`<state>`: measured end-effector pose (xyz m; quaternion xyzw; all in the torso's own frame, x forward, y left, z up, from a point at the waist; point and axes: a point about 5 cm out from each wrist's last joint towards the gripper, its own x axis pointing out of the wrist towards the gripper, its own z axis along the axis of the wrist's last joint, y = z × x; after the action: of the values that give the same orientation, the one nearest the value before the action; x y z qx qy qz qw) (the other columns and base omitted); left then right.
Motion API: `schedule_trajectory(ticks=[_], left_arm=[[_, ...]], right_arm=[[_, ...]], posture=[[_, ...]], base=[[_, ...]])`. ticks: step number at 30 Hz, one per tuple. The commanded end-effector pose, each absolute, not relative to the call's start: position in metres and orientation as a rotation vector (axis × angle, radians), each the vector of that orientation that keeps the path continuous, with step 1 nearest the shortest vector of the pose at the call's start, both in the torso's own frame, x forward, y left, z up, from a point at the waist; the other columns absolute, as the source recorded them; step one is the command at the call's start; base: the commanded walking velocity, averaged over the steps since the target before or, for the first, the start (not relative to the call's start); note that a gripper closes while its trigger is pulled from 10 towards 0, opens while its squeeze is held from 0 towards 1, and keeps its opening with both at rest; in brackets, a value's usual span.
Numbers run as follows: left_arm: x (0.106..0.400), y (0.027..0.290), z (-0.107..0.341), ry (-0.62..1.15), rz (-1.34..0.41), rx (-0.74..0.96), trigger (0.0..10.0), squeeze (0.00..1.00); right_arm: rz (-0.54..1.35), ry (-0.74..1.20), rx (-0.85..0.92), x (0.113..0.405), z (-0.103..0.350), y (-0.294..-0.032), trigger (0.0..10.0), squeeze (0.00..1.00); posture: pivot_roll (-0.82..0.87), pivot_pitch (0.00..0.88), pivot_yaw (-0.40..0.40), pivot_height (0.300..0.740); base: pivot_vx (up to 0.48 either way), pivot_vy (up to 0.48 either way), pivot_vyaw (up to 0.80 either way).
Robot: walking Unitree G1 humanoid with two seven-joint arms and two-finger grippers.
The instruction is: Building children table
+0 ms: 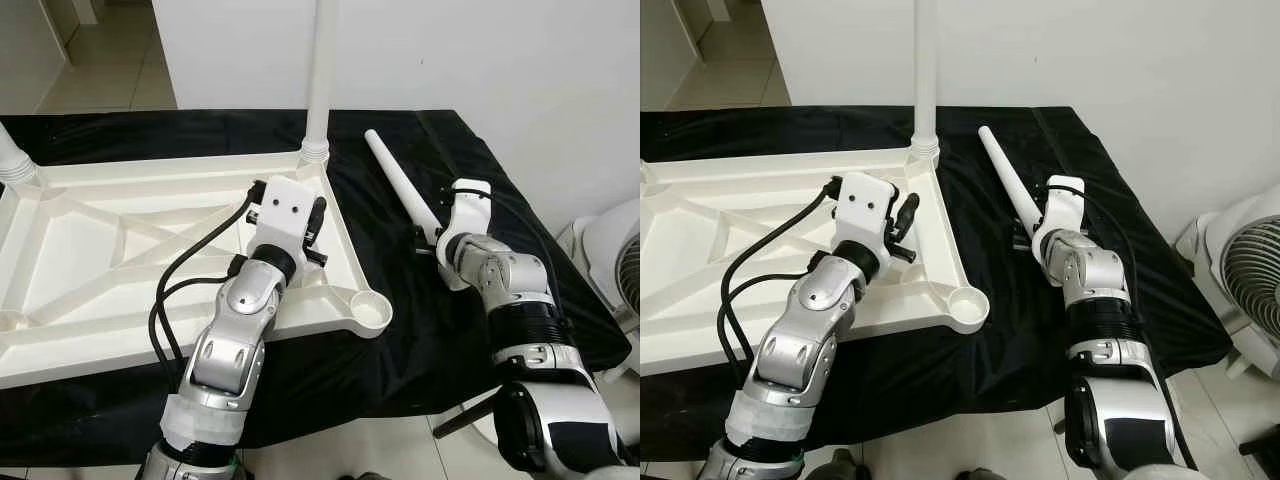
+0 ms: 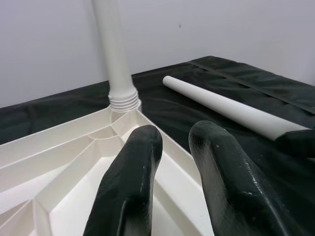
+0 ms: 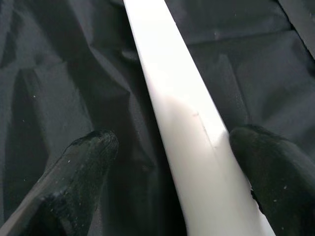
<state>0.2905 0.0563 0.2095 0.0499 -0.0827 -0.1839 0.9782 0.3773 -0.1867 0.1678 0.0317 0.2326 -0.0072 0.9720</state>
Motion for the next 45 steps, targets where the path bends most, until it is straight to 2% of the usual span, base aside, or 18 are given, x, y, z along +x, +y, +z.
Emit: schedule_trajectory(ticks=[1,8,19,20,21,22,23,25,37,39,40,43,44,45], left_arm=[[0.288,0.054,0.209,-0.163,-0.393,0.114,10.0,0.00],[0.287,0.054,0.209,-0.162,-0.390,0.111,10.0,0.00],[0.284,0.051,0.209,-0.163,-0.392,0.104,10.0,0.00],[0.283,0.051,0.209,-0.163,-0.394,0.104,10.0,0.00],[0.283,0.051,0.209,-0.163,-0.394,0.104,10.0,0.00],[0.283,0.050,0.209,-0.163,-0.396,0.105,10.0,0.00],[0.283,0.050,0.210,-0.163,-0.399,0.107,10.0,0.00],[0.282,0.049,0.210,-0.165,-0.401,0.109,10.0,0.00],[0.282,0.044,0.216,-0.180,-0.419,0.111,10.0,0.00],[0.284,0.043,0.219,-0.186,-0.424,0.110,10.0,0.00],[0.285,0.043,0.220,-0.189,-0.428,0.105,10.0,0.00],[0.285,0.042,0.222,-0.191,-0.431,0.101,10.0,0.00],[0.286,0.042,0.223,-0.193,-0.436,0.095,10.0,0.00],[0.287,0.041,0.224,-0.196,-0.446,0.090,10.0,0.00]], right_arm=[[-0.015,0.535,0.083,0.375,0.158,-0.189,10.0,0.00],[-0.019,0.591,0.093,0.376,0.155,-0.191,10.0,0.00],[-0.004,0.788,0.121,0.369,0.134,-0.192,10.0,0.00],[-0.011,0.819,0.139,0.367,0.130,-0.193,7.2,0.00],[-0.011,0.819,0.139,0.367,0.130,-0.193,7.2,0.00],[-0.019,0.849,0.159,0.365,0.126,-0.195,1.6,0.00],[-0.023,0.881,0.191,0.363,0.122,-0.195,0.2,0.00],[-0.038,0.908,0.206,0.360,0.118,-0.196,0.0,0.00],[-0.065,0.958,0.235,0.355,0.109,-0.201,0.0,0.00],[-0.061,0.880,0.251,0.359,0.113,-0.200,0.0,0.00],[-0.057,0.800,0.266,0.363,0.118,-0.200,2.9,0.00],[-0.056,0.744,0.275,0.365,0.121,-0.200,2.9,0.00],[-0.071,0.641,0.227,0.368,0.127,-0.202,3.9,0.00],[-0.080,0.546,0.195,0.369,0.131,-0.202,10.0,0.00]], posture=[[0.11,0.049,-0.040,0.740],[0.11,0.048,-0.044,0.740],[0.11,0.040,-0.047,0.740],[0.12,0.038,-0.048,0.740],[0.12,0.038,-0.048,0.740],[0.12,0.035,-0.050,0.740],[0.12,0.035,-0.050,0.740],[0.12,0.034,-0.050,0.740],[0.12,0.025,-0.049,0.740],[0.12,0.021,-0.050,0.740],[0.12,0.019,-0.050,0.740],[0.12,0.019,-0.050,0.740],[0.12,0.018,-0.051,0.740],[0.12,0.019,-0.050,0.740]], base=[[0.000,0.000,0.00],[0.000,0.000,0.00],[0.000,0.000,0.00],[0.000,0.000,0.00],[0.000,0.000,0.00],[0.000,0.000,0.00],[0.000,0.000,0.00],[0.000,0.000,0.00],[0.000,0.000,0.00],[0.000,0.000,0.00],[0.000,0.000,0.00],[0.000,0.000,0.00],[0.000,0.000,0.00],[0.000,0.000,0.00]])
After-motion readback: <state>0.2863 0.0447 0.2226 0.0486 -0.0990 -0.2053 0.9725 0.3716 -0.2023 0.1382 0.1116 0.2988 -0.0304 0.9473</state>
